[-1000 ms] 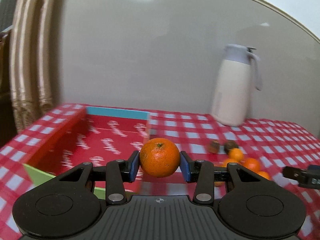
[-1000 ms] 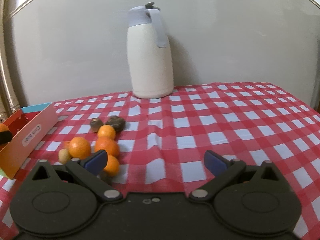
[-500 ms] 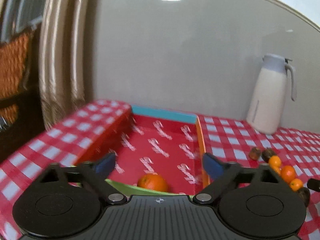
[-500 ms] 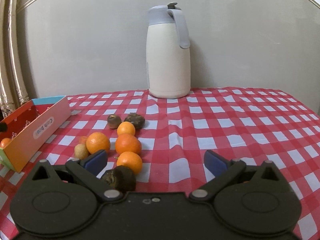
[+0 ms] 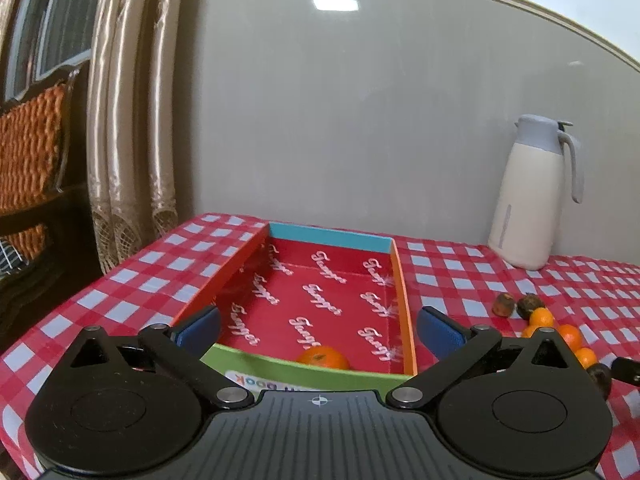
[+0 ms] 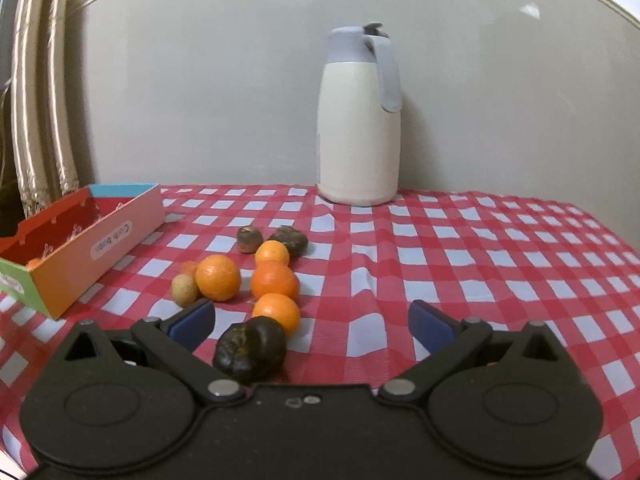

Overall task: Organize fruits
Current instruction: 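Move the right gripper to the dark brown fruit and grasp it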

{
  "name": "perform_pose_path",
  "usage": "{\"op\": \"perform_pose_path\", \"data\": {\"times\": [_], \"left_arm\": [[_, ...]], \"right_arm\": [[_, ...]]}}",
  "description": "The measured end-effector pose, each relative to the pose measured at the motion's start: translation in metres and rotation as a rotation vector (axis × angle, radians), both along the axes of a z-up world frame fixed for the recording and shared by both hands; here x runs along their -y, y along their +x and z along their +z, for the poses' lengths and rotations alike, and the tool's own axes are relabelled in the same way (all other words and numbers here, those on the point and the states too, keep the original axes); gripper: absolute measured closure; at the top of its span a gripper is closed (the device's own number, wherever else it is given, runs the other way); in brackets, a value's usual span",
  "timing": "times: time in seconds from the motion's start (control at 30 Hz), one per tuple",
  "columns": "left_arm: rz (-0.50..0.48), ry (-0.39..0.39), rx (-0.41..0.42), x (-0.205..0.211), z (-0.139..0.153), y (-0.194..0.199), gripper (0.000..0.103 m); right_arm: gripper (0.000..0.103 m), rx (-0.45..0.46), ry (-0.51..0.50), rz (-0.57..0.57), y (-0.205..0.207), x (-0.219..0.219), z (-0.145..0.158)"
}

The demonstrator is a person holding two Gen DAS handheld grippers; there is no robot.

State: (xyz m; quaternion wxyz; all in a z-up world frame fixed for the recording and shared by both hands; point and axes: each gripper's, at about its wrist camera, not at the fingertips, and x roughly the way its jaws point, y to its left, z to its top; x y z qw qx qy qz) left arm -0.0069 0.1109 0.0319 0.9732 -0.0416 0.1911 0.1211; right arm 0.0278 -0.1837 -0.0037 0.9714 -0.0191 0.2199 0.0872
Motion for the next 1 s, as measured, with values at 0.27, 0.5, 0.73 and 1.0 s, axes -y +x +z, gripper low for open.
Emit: {"op": "perform_pose_path", "data": {"times": [0.27, 0.5, 0.73, 1.0], "left_arm": [[0.006, -0.009, -0.043, -0.005, -0.007, -0.006, 0.000], [0.006, -0.018, -0.055, -0.010, -0.011, -0.003, 0.000], [-0.006, -0.026, -0.058, -0.011, -0.011, -0.001, 0.000], [-0.002, -0.037, -0.052, -0.016, -0.010, -0.004, 0.000]], "right_arm": [[0.001, 0.007, -0.043, 0.020, -0.002, -0.013, -0.001], [0.009, -0.021, -0.051, 0.029, 0.003, -0.022, -0.005], [0.027, -0.088, -0.081, 0.040, 0.009, -0.038, -0.014], [0.050, -0.151, -0.074, 0.027, 0.017, -0.042, -0.022]]}}
